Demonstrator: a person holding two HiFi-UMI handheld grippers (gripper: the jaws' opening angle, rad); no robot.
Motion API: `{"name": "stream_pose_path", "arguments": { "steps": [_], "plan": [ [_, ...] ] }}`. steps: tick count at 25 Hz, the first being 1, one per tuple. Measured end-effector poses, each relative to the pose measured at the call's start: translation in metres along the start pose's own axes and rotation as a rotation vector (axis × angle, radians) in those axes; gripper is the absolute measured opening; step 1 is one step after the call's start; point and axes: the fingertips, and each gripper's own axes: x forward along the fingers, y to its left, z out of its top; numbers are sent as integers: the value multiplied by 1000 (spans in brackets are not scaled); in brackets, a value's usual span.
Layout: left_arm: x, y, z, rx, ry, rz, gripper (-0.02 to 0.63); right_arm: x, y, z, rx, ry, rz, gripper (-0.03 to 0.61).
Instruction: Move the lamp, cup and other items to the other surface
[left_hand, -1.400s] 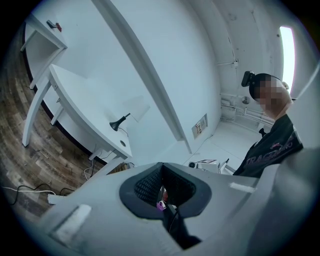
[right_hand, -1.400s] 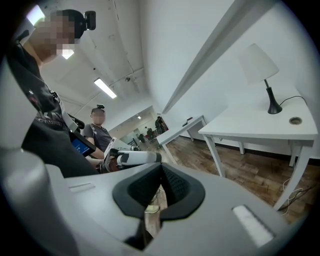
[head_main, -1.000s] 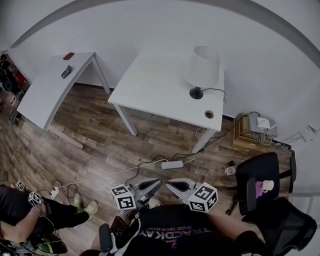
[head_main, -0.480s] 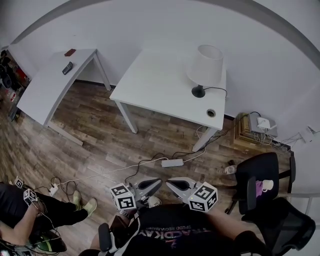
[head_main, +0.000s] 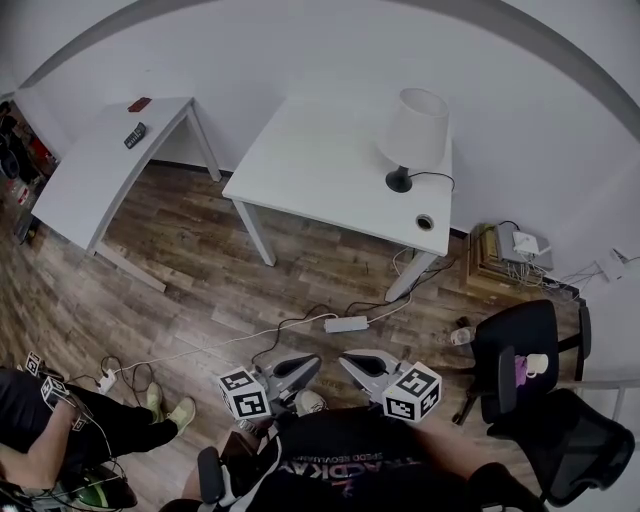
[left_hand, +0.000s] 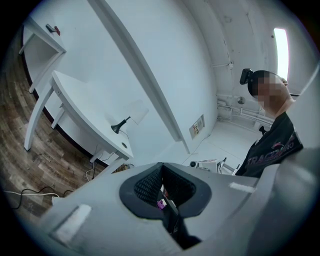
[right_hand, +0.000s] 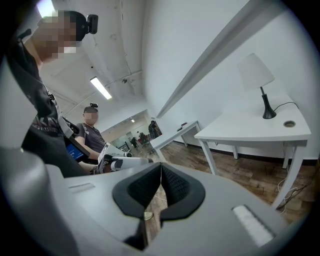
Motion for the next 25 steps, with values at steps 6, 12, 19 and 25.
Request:
{"name": "stream_pose_path", "arguments": {
  "steps": [6, 12, 19, 25],
  "plan": [
    [-19, -1, -5, -1, -9, -10, 0, 3, 6, -2, -1, -26, -44, 24],
    [-37, 1, -4, -5, -24, -14, 0, 3, 2, 1, -11, -49, -102, 41],
    [-52, 1, -2, 17, -63, 19, 0, -19, -32, 24, -57, -69, -240, 76],
    [-66, 13, 3, 2, -124, 73, 0, -38, -96, 64, -116, -99, -387, 110]
  ]
}}
